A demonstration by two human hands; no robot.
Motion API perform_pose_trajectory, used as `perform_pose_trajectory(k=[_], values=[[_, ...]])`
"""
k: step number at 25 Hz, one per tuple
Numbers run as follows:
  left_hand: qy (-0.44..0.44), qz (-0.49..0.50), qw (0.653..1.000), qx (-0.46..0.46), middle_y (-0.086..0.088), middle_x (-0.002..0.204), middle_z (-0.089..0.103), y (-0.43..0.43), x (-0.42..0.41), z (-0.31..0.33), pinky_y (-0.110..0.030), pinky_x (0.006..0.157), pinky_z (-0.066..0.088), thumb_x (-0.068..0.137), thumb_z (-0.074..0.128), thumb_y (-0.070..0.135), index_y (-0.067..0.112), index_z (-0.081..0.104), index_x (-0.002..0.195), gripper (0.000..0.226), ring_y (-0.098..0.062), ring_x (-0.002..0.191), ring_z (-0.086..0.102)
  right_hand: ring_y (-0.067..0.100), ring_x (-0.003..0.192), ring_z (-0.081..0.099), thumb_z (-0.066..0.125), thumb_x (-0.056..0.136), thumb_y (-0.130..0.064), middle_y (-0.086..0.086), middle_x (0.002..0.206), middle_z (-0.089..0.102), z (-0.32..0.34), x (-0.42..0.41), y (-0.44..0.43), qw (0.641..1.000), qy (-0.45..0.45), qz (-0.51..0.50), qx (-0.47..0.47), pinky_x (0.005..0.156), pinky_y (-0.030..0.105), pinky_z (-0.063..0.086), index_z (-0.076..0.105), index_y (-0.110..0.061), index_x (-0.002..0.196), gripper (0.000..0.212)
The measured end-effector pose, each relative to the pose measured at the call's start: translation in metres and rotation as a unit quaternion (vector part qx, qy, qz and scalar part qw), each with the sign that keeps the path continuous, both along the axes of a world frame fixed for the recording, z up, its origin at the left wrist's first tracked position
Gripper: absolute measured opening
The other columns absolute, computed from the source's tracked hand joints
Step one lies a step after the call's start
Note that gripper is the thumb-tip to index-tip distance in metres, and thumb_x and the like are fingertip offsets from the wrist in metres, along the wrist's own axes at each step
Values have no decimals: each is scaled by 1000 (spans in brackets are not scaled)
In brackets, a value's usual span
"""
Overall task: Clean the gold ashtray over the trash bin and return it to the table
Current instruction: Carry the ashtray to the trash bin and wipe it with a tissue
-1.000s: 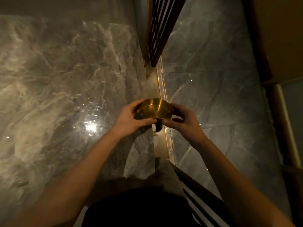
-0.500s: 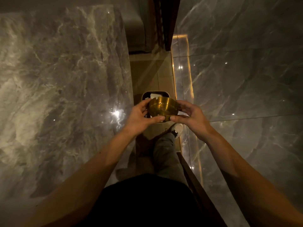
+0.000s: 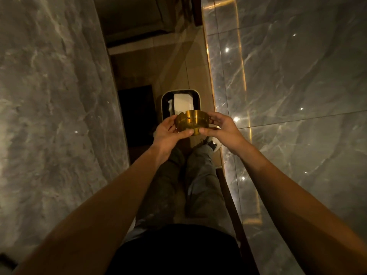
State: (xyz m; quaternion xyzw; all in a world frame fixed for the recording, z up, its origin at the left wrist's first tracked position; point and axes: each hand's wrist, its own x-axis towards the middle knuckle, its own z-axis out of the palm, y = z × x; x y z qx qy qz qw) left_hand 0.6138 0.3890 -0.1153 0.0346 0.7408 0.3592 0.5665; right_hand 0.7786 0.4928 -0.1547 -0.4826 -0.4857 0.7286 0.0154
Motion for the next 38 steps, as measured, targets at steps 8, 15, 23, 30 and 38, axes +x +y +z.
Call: perform_pose_trajectory(k=[8,15,23,30,38], values=[[-19,8,999,-34,-1,123,64,1,-18,-107,-23,95,51,73,80,-1,6,49,138,72,-16,118,60,20,121,57,84,71,-23,8,127,63,-102,-24,6,999,-19,27,-12,103,36,46,55,-9,131,68],[-36,33,994,-93,5,106,64,13,-42,-210,-12,69,47,75,80,0,15,57,111,45,-4,92,60,10,111,61,76,80,-18,2,118,66,-198,-51,18,996,-14,73,-45,82,18,53,61,-13,123,46],[-33,94,991,-88,-5,103,71,21,-70,-286,-12,70,53,84,72,5,4,68,111,27,-6,88,68,11,100,65,75,82,-21,2,104,70,-272,-96,15,997,-43,10,-62,88,28,52,63,-16,103,24],[-12,118,985,-126,-12,115,72,30,-69,-315,-42,100,52,81,78,21,6,71,114,37,-26,110,67,14,97,66,73,83,-38,6,107,69,-305,-106,10,993,-108,-7,-44,87,30,56,61,-7,112,44],[78,157,966,-190,-5,113,67,33,-58,-322,-35,96,54,78,79,39,16,64,107,40,-22,109,64,22,114,59,55,96,-34,10,124,63,-308,-106,-1,989,-135,-22,-57,98,36,47,55,-8,126,40]])
